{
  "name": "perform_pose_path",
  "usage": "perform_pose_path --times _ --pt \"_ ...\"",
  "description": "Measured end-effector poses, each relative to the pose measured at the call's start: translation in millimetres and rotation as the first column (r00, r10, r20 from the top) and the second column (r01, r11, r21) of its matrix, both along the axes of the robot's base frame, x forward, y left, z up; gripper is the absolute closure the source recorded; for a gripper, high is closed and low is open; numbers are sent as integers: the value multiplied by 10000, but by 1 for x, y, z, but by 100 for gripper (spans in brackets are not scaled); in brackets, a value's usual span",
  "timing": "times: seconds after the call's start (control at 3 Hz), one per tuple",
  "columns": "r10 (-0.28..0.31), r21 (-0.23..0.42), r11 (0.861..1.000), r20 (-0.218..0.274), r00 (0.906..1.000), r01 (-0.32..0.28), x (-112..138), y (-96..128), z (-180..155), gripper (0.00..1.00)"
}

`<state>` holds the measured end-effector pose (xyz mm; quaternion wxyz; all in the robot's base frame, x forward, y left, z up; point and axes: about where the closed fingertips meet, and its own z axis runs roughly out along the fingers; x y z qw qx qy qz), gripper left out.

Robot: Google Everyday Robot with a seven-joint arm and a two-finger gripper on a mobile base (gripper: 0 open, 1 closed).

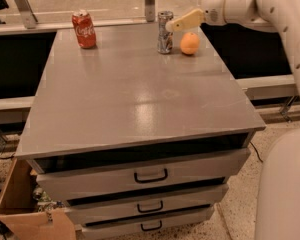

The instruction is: Move redbull can near orange

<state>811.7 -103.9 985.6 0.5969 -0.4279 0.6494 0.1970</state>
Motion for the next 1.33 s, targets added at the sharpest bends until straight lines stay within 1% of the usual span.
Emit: perform_pose_path --times 0.33,0.67,1.0,1.33 --pt "-427 -574 9972 964 9944 484 -46 -44 62 0" --pt "-1110 -921 9873 1813 9772 1292 -110 -83 117 0" --pt "-1617 -1246 9750 1684 9724 1838 -146 -113 117 0" --pt "-1614 -1243 9752 1677 9725 1833 -145 -113 116 0"
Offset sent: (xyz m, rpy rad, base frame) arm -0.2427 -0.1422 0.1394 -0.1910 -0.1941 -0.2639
